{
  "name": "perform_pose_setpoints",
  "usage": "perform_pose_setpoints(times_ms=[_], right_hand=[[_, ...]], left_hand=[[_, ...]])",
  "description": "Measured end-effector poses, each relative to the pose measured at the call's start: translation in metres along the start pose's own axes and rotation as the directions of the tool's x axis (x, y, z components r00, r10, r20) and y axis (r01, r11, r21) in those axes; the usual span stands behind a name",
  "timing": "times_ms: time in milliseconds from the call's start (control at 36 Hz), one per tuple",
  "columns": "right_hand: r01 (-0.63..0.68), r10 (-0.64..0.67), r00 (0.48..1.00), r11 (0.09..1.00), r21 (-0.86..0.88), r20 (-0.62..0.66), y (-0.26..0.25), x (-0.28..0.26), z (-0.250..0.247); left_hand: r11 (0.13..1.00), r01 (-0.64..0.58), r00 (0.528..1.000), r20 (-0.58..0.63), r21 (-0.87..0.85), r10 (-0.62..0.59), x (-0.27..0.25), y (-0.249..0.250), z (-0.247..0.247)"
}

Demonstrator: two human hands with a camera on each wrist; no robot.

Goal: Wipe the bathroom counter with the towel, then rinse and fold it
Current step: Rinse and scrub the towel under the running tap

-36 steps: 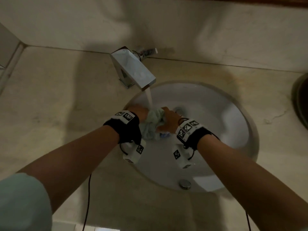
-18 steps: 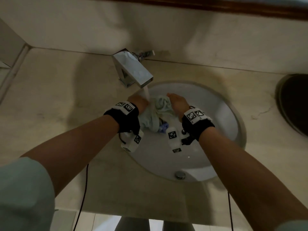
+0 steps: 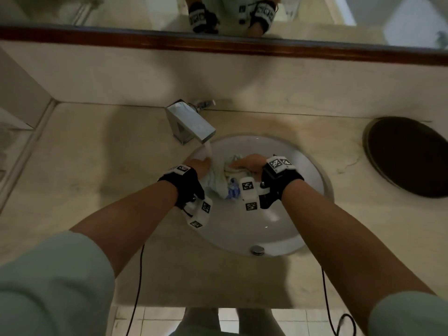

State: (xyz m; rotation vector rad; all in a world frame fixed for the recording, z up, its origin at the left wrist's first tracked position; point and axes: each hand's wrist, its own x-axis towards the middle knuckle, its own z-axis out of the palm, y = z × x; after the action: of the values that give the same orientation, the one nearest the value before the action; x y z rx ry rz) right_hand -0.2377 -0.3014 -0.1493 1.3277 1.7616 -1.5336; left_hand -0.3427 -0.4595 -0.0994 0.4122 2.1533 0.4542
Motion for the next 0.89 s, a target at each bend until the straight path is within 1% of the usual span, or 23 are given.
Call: perform_pose_setpoints(times_ms=[56,111,167,222,306,417,528,556,611,667,694,750,778,806,833,889], right_hand=[[0.013,-0.015,0.999,0.999,-0.036,-0.046,-0.005,-0.021,0.0],[0.043,-0.055,0.994,0.991,-0.126,-0.091,-0.009,-0.039,-0.001],[0.05,-0.085,0.987,0.969,-0.243,-0.136,-0.016,-0.064,0.0],[0.079,-0.139,0.975,0.945,-0.316,-0.173,-0.015,-0.068,-0.001],[0.132,-0.204,0.957,0.939,-0.319,-0.206,-0.014,-0.069,-0.002],[0.157,-0.217,0.948,0.955,-0.251,-0.233,-0.011,-0.068,-0.001],[0.199,-0.263,0.929,0.948,-0.246,-0.259,-0.009,-0.064,0.004],[0.228,-0.285,0.925,0.945,-0.234,-0.252,-0.008,-0.063,0.005],[0.27,-0.305,0.932,0.944,-0.187,-0.195,-0.006,-0.062,0.007],[0.268,-0.289,0.952,0.947,-0.179,-0.102,-0.003,-0.059,0.009],[0.254,-0.27,0.961,0.945,-0.206,-0.053,-0.002,-0.058,0.01],[0.217,-0.222,0.975,0.914,-0.343,0.025,0.001,-0.052,0.014],[0.219,-0.209,0.975,0.874,-0.434,0.072,0.001,-0.048,0.016],[0.224,-0.192,0.975,0.825,-0.519,0.115,0.002,-0.043,0.019],[0.219,-0.173,0.976,0.767,-0.603,0.133,0.003,-0.039,0.023],[0.183,-0.152,0.983,0.701,-0.689,0.106,0.009,-0.016,0.03]], left_hand=[[1.0,-0.024,1.0,0.007,0.006,0.024,0.005,-0.003,0.002],[0.999,-0.025,0.997,0.078,0.041,0.022,0.002,-0.004,0.0],[0.991,-0.037,0.992,0.123,0.125,0.021,-0.003,-0.002,-0.003],[0.968,-0.11,0.987,0.136,0.223,0.081,-0.004,0.001,-0.008],[0.929,-0.195,0.978,0.134,0.314,0.16,-0.009,0.011,-0.014],[0.908,-0.253,0.967,0.094,0.332,0.235,-0.013,0.016,-0.02],[0.912,-0.233,0.971,0.036,0.337,0.235,-0.006,0.013,-0.023],[0.909,-0.224,0.973,0.029,0.353,0.229,-0.005,0.012,-0.024],[0.905,-0.195,0.977,-0.005,0.378,0.212,-0.001,0.009,-0.025],[0.889,-0.159,0.982,-0.027,0.43,0.189,0.002,0.006,-0.026],[0.885,-0.149,0.982,-0.037,0.441,0.184,0.004,0.005,-0.025],[0.858,-0.166,0.975,-0.047,0.485,0.215,0.011,0.003,-0.022],[0.838,-0.163,0.975,-0.044,0.52,0.217,0.015,0.003,-0.02],[0.839,-0.164,0.975,-0.042,0.52,0.216,0.015,0.006,-0.019],[0.845,-0.165,0.978,-0.024,0.509,0.205,0.015,0.009,-0.018],[0.839,-0.186,0.979,0.028,0.512,0.2,0.005,0.016,-0.015]])
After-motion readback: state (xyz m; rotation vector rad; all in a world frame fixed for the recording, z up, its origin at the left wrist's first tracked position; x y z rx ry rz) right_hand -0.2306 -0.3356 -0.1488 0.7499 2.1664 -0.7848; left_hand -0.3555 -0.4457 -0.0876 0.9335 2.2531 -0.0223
